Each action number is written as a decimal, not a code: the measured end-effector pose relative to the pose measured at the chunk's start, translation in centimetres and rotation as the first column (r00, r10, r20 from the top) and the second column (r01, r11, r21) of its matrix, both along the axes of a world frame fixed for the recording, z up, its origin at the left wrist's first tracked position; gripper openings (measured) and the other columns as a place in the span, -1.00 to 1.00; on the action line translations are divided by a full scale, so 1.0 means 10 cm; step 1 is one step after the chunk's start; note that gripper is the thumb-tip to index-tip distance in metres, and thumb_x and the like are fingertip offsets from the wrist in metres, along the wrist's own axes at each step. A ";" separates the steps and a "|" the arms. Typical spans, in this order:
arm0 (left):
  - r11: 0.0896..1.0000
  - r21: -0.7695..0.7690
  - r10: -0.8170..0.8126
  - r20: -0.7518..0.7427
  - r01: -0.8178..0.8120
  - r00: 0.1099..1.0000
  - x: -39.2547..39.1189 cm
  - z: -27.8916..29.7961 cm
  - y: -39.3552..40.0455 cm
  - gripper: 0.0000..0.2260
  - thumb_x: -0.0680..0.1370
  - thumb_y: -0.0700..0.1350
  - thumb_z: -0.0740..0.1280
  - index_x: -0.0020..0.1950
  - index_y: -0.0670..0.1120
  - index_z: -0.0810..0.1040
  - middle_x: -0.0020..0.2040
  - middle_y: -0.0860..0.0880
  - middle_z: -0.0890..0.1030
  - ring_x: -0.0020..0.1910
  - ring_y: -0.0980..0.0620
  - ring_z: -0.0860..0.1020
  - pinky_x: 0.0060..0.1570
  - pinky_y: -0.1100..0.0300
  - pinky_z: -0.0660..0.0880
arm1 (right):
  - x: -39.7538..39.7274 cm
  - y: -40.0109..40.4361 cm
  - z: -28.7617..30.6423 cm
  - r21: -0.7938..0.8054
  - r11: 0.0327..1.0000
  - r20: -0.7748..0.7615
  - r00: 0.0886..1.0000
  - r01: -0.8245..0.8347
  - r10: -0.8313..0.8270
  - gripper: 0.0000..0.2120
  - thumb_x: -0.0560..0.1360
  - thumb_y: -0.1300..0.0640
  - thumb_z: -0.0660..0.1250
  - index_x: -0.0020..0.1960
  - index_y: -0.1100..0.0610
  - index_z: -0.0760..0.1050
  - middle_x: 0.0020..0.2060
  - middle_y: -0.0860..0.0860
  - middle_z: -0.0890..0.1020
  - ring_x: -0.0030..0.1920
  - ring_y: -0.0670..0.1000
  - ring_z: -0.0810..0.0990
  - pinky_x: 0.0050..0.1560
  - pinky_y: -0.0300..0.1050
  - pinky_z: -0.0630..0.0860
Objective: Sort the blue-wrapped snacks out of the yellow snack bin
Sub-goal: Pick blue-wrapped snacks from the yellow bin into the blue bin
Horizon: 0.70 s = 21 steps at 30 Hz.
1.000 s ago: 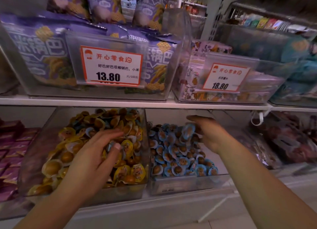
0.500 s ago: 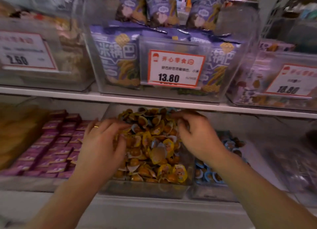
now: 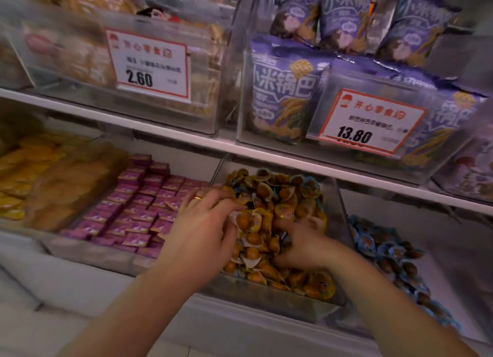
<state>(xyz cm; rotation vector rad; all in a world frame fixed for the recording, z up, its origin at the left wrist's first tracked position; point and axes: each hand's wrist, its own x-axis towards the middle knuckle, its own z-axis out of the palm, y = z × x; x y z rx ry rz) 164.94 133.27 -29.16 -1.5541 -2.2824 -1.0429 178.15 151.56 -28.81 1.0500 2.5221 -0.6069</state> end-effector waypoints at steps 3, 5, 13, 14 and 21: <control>1.000 0.005 -0.013 0.006 0.013 1.000 0.04 -0.02 0.03 -0.76 0.51 -0.13 0.31 0.14 0.04 0.63 0.19 0.08 0.58 0.33 0.02 0.47 0.31 -0.12 0.38 | -0.07 -0.06 -0.10 -0.038 0.994 -0.112 0.988 0.103 -0.106 -0.28 0.18 -0.13 0.45 0.34 -0.22 0.39 0.36 0.12 0.39 0.34 0.24 0.42 0.26 0.12 0.53; 1.000 -0.010 -0.010 -0.003 0.010 1.000 0.07 -0.04 0.04 -0.77 0.50 -0.13 0.31 0.11 0.05 0.63 0.19 0.10 0.58 0.33 0.02 0.48 0.39 -0.16 0.30 | -0.07 -0.05 -0.12 -0.091 0.986 -0.185 0.971 0.137 -0.152 -0.35 0.17 -0.10 0.48 0.27 -0.18 0.49 0.26 0.07 0.53 0.27 0.16 0.51 0.23 0.06 0.55; 0.988 0.123 -0.096 0.004 0.095 0.995 0.24 -0.06 0.12 -0.79 0.55 -0.14 0.26 0.10 0.02 0.64 0.17 0.12 0.56 0.25 0.10 0.50 0.34 0.01 0.40 | 0.00 -0.16 0.02 -0.647 0.745 -0.530 0.605 0.164 -0.594 -0.73 0.37 0.30 0.50 0.02 0.04 0.66 -0.16 -0.09 0.73 -0.09 -0.07 0.67 -0.11 -0.19 0.59; 0.984 0.144 -0.118 0.077 0.106 0.990 0.28 -0.06 0.14 -0.78 0.56 -0.12 0.25 0.13 0.04 0.63 0.18 0.16 0.55 0.22 0.14 0.51 0.25 0.11 0.45 | -0.02 -0.18 0.07 -0.755 0.648 -0.508 0.532 0.104 -0.677 -0.74 0.40 0.32 0.47 0.06 0.11 0.66 -0.08 0.02 0.74 -0.04 0.01 0.68 -0.06 -0.12 0.58; 0.987 0.057 -0.152 0.601 0.148 0.784 0.24 -0.19 0.30 -0.58 0.43 0.05 0.40 0.26 0.26 0.44 0.14 0.21 0.61 0.13 0.26 0.58 0.17 0.06 0.57 | -0.06 -0.22 0.19 -0.961 0.273 -0.266 0.422 -0.045 -0.867 -0.77 0.56 0.36 0.26 0.17 0.25 0.59 0.10 0.25 0.66 -0.01 0.14 0.67 -0.16 -0.07 0.64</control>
